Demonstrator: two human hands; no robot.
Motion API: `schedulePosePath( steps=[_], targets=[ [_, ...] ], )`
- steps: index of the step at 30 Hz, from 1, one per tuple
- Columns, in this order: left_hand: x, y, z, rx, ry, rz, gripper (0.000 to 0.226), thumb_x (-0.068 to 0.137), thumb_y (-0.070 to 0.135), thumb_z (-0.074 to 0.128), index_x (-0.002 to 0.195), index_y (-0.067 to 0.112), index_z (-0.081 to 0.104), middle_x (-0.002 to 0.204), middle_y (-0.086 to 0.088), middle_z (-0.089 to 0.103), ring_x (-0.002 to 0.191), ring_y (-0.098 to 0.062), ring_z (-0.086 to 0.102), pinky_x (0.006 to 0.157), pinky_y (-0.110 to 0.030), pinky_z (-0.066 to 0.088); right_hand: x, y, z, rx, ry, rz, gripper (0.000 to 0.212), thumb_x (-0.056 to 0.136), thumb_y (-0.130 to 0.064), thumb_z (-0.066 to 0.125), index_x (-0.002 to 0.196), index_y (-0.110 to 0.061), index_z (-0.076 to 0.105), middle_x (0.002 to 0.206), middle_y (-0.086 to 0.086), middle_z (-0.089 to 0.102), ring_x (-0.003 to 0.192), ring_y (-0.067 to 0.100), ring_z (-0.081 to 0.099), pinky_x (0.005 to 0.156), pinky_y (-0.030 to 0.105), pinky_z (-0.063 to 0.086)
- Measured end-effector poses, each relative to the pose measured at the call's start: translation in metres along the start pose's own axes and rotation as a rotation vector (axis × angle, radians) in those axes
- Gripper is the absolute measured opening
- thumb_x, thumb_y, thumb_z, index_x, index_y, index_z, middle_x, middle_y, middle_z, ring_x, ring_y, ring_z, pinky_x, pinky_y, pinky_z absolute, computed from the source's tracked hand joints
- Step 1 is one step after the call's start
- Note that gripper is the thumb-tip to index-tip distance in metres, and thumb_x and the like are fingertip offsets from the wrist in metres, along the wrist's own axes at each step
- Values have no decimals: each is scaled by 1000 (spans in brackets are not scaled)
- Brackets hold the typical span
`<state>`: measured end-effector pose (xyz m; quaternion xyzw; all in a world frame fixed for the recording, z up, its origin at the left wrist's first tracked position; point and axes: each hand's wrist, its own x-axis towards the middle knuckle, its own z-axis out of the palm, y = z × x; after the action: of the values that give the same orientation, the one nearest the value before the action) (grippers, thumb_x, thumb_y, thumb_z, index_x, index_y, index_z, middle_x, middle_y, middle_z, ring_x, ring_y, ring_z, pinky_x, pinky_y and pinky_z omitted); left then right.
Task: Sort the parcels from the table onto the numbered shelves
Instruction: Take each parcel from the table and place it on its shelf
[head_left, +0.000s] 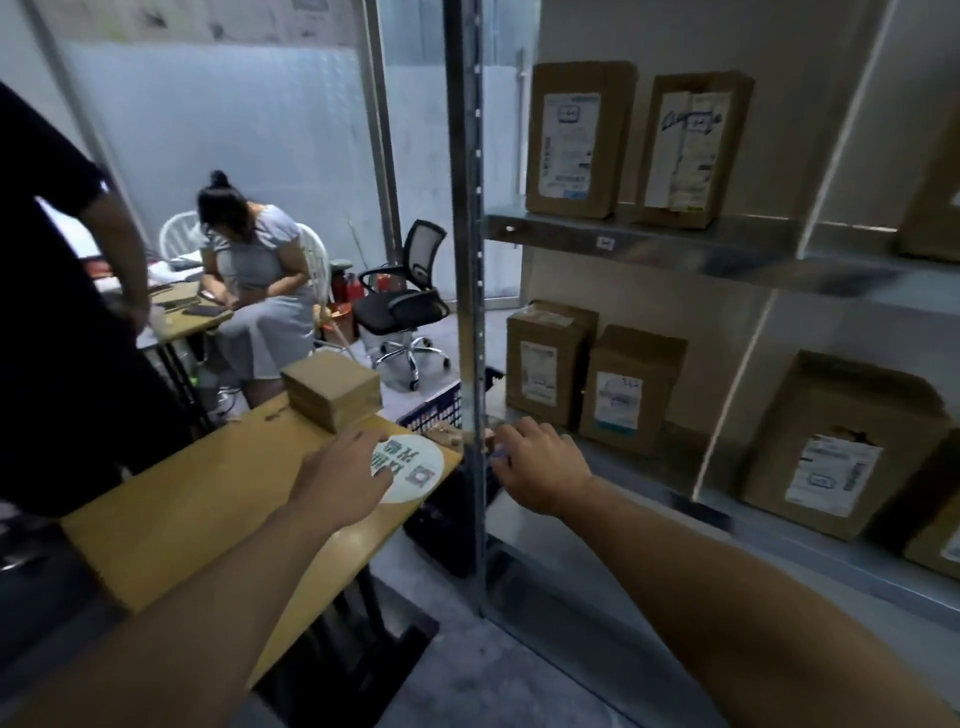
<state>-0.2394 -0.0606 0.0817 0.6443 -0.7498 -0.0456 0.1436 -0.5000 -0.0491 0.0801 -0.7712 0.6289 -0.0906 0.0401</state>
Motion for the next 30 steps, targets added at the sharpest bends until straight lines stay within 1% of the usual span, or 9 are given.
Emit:
schedulePosePath(
  steps=[4,8,12,16,20,26,30],
  targets=[
    [-18,-50,1,49,-30,-175,45,91,42,52,134,34,44,131,5,51,119,-21,49,93,-38,44,32,-48,26,-32,-71,-130,50,101,-47,43,145,-23,39,151,9,39,137,35,38,107,50,36],
    [-26,-90,5,44,-19,-289,45,92,42,51,136,33,44,131,4,50,119,-21,49,95,-40,45,66,-81,53,-53,-119,-222,47,100,-48,41,140,-21,43,143,11,45,131,35,43,100,50,40],
    [-17,-121,12,55,10,-372,45,93,41,51,136,31,44,131,4,52,116,-20,50,94,-39,46,104,-100,70,-69,-147,-305,48,101,-46,40,142,-20,42,141,11,46,126,36,46,98,48,41],
    [15,-141,19,73,32,-437,45,94,38,52,138,29,45,132,2,52,117,-21,51,94,-39,47,161,-105,82,-107,-180,-369,46,102,-47,38,137,-19,44,137,12,48,123,36,47,99,48,41],
    [65,-151,22,64,27,-467,45,95,37,51,138,29,44,133,2,51,117,-22,51,95,-40,46,221,-103,91,-118,-205,-413,44,102,-48,38,134,-20,44,135,11,48,123,34,47,96,46,42],
    [133,-160,46,18,25,-527,45,95,37,49,138,29,43,133,1,51,118,-23,50,96,-40,44,297,-92,105,-105,-255,-458,46,102,-47,37,139,-20,42,140,11,48,128,35,46,100,49,42],
    [163,-164,65,-25,1,-561,45,94,38,49,137,30,43,131,2,51,118,-21,50,95,-40,44,334,-84,115,-90,-288,-444,46,102,-45,37,141,-20,40,140,12,46,128,35,46,100,51,41]
  ],
)
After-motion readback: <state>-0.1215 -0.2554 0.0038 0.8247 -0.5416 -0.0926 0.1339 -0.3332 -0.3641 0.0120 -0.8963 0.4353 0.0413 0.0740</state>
